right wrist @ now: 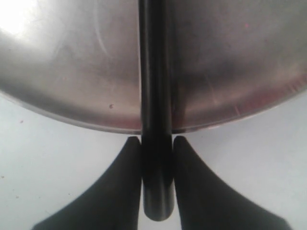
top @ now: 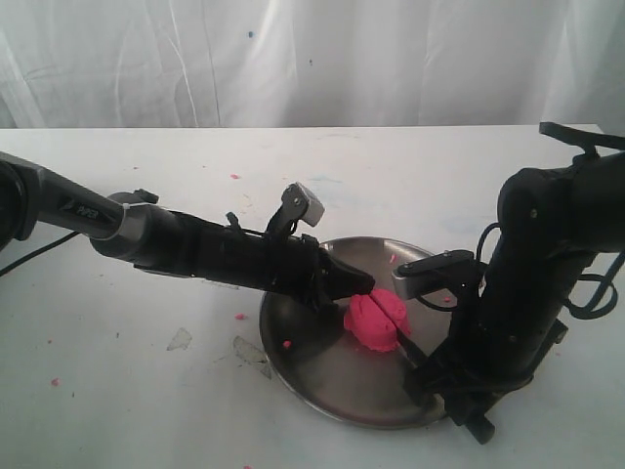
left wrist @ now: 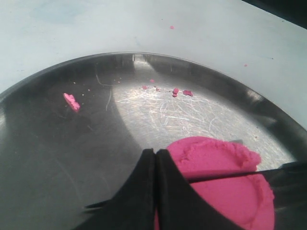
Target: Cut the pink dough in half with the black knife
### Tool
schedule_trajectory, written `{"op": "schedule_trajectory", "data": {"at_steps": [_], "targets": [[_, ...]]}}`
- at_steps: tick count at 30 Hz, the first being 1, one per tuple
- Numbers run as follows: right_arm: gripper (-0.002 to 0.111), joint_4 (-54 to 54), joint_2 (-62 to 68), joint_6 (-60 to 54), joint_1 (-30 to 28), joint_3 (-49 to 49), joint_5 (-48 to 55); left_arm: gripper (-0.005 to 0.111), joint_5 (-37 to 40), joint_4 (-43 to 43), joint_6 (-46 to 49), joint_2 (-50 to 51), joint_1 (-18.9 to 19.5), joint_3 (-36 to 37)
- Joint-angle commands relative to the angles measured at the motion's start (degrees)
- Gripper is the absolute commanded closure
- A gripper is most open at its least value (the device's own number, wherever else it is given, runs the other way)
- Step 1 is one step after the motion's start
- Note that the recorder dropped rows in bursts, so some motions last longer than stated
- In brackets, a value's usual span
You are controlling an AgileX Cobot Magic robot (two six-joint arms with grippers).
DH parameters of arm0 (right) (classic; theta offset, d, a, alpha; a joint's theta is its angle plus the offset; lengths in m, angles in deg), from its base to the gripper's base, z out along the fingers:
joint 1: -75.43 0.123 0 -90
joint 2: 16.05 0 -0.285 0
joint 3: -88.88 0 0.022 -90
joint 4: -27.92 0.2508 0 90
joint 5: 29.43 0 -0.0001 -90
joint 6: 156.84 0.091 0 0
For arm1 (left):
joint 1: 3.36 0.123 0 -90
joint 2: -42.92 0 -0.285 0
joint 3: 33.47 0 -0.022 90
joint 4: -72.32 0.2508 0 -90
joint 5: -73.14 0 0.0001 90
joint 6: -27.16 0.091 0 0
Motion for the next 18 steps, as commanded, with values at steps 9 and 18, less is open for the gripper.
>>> {"op": "schedule_trajectory", "data": {"at_steps": [9,18], "targets": [[0.108,0.4,2.0,0.0,0.1,1.1,-0.8,0.107,-4.8,2.6,-0.8,4.1,-0.2,0.8],[0.108,0.5,2.0,0.0,0.1,1.1,-0.8,0.107,-5.6,2.6,-0.8,5.5,-0.2,0.8]]}}
